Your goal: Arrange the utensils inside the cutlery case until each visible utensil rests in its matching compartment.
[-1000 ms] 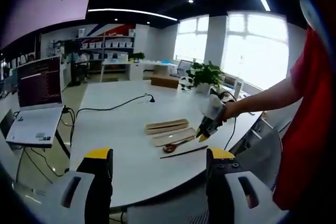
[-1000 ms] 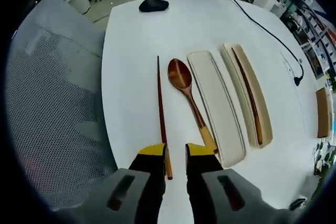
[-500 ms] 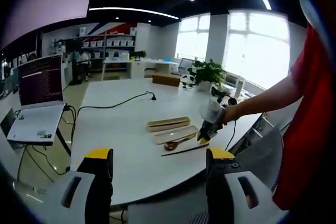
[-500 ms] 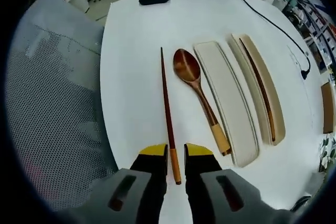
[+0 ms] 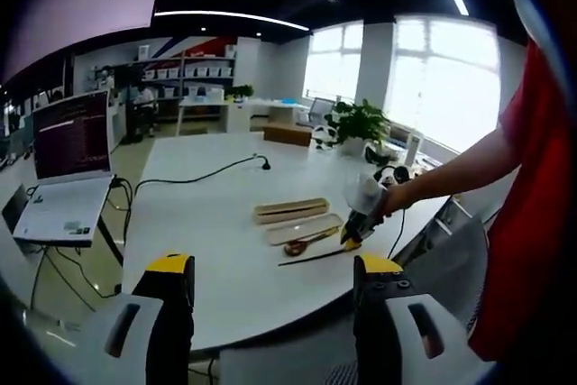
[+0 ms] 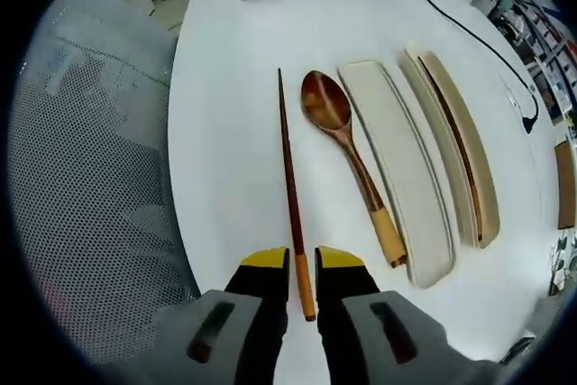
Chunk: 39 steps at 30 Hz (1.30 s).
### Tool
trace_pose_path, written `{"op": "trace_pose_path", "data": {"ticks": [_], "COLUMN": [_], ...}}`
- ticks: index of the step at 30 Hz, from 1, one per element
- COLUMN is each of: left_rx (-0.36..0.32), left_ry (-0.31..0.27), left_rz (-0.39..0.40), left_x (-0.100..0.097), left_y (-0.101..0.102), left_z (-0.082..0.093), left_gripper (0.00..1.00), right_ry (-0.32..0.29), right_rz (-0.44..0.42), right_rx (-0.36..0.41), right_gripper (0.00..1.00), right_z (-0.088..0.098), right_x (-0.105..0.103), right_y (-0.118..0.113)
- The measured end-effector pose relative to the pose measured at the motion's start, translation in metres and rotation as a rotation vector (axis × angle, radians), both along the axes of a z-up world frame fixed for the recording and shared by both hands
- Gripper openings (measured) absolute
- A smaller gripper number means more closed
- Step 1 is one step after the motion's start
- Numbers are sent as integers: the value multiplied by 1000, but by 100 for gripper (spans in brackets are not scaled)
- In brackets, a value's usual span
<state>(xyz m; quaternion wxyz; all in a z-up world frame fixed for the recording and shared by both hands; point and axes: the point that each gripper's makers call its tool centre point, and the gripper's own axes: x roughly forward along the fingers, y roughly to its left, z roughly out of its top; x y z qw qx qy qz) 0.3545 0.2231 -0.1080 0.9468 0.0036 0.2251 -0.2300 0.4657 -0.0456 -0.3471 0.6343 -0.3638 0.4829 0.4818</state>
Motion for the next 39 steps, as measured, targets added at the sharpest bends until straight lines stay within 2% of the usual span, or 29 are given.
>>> {"op": "trace_pose_path", "data": {"ticks": [22,29,39], "left_rx": [3,10,6], "left_ry": [5,8,8], "left_rz": [22,29,38], "left_x": [1,-1,1], "left_y": [5,7,8], "left_z": [-2,-3,-4], "left_gripper": [74,74,74], "right_ry": [26,43,1], "right_rz": [28,8,67], "right_rx": [-20,-10,-36], "right_gripper": [10,9,6], "right_z": [-12,-14,-15], "right_x": [-1,1,3], "right_y": [7,8,8]}}
